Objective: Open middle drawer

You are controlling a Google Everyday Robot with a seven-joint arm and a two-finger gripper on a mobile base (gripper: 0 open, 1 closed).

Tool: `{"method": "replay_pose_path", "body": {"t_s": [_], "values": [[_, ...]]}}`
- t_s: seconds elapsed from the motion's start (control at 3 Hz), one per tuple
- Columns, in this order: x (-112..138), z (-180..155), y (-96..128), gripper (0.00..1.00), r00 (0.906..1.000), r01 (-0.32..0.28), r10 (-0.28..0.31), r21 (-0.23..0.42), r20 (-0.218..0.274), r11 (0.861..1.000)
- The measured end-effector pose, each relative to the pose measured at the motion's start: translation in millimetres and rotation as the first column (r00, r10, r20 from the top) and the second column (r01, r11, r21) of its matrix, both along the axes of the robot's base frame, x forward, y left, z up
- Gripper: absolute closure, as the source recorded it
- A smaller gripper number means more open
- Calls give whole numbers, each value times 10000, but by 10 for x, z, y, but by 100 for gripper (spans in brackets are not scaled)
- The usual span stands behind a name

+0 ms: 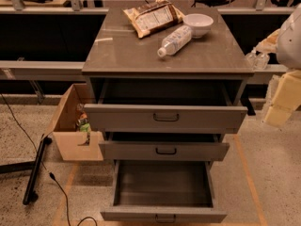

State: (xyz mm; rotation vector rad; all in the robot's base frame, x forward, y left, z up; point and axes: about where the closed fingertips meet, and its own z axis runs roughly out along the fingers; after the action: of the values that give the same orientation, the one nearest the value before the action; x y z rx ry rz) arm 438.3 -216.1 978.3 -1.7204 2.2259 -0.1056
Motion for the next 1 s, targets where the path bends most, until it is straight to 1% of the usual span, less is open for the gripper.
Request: {"method": "replay_pose_path", "body": {"t_s": [0.33, 0.67, 1.0], "values": [[-6, 21, 5, 0, 9999, -19, 19, 17, 101, 10000], [3, -114, 9, 0, 9992, -202, 191, 279, 363, 9994], [18, -696, 52, 0, 9923, -1131, 1084, 798, 603, 9904]]}}
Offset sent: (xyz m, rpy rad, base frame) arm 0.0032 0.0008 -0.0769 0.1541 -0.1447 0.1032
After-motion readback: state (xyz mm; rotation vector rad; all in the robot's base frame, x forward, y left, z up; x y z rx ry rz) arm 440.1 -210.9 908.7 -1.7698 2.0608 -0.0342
